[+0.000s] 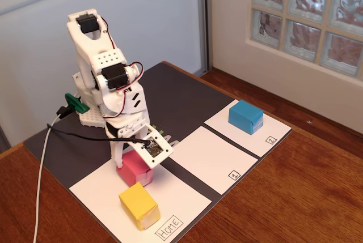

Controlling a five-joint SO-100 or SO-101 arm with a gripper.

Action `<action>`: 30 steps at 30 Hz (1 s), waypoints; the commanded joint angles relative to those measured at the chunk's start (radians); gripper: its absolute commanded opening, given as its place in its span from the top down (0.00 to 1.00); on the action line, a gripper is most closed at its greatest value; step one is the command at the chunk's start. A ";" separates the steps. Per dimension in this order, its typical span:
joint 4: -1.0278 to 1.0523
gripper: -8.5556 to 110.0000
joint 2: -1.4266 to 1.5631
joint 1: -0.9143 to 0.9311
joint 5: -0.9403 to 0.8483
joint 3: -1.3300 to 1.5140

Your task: Move box red to home

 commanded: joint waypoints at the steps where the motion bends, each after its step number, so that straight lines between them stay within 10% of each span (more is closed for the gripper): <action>1: -0.025 0.93 0.009 -0.018 0.021 0.011; 30: -0.117 0.93 0.034 0.069 0.005 0.086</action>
